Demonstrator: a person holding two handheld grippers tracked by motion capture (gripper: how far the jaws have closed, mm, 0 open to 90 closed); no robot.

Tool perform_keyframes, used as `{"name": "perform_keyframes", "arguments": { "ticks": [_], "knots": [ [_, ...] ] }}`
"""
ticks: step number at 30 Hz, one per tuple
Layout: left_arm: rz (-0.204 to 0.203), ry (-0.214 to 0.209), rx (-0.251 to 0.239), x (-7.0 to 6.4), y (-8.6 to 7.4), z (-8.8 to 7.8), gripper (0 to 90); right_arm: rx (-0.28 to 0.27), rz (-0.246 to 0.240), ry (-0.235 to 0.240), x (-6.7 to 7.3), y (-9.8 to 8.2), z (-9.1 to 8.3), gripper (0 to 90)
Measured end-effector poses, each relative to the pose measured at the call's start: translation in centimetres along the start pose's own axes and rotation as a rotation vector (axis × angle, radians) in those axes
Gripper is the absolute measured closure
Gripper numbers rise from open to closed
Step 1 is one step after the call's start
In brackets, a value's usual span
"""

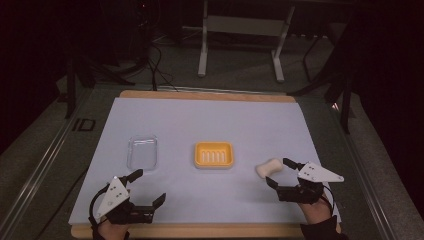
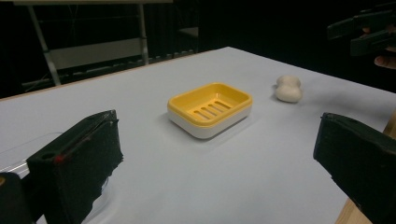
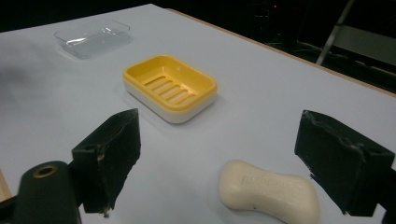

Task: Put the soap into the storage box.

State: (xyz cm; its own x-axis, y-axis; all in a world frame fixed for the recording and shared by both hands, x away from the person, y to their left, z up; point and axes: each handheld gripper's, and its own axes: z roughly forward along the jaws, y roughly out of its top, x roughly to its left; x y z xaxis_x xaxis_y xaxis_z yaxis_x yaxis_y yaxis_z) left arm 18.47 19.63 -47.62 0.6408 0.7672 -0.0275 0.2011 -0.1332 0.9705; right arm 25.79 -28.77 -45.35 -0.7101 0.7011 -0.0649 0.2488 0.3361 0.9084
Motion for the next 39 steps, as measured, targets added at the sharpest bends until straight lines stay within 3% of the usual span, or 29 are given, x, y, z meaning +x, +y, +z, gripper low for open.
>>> {"name": "perform_keyframes", "arguments": {
  "ticks": [8, 13, 16, 19, 23, 24, 28, 31, 39],
  "knots": [
    [0.004, 0.007, -0.004, 0.0, 0.0, -0.1, 1.1, -0.032, -0.005, -0.014, -0.3, 0.5, -0.7, 14.7],
    [0.004, 0.009, -0.009, 0.0, 0.0, -0.2, 1.1, -0.021, -0.02, -0.012, -0.5, 0.9, -0.8, 14.7],
    [0.006, 0.008, -0.006, 0.0, 0.0, -0.2, 1.1, 0.0, -0.042, 0.039, -0.8, 1.3, -0.8, 14.6],
    [0.008, 0.008, -0.004, 0.0, 0.0, -0.2, 1.2, 0.029, -0.027, 0.153, -1.5, 1.5, -0.6, 13.5],
    [0.007, 0.011, 0.001, 0.0, -0.1, -0.1, 1.1, 0.047, -0.014, 0.203, -2.3, 1.5, -0.4, 13.0],
    [0.009, 0.009, 0.005, 0.0, -0.1, -0.1, 1.1, 0.063, -0.011, 0.215, -2.5, 1.6, -0.4, 13.1],
    [0.013, 0.006, 0.012, 0.0, -0.1, 0.0, 1.1, 0.161, -0.103, 0.283, -3.0, 1.9, 0.0, 13.0],
    [0.016, 0.008, 0.017, 0.0, -0.1, 0.1, 1.2, 0.235, -0.112, 0.34, -3.1, 2.2, 0.5, 12.9],
    [0.021, 0.0, 0.024, -0.1, -0.1, 0.1, 1.1, 0.367, -0.191, 0.361, -2.5, 3.0, 1.6, 13.6]
  ]
}}
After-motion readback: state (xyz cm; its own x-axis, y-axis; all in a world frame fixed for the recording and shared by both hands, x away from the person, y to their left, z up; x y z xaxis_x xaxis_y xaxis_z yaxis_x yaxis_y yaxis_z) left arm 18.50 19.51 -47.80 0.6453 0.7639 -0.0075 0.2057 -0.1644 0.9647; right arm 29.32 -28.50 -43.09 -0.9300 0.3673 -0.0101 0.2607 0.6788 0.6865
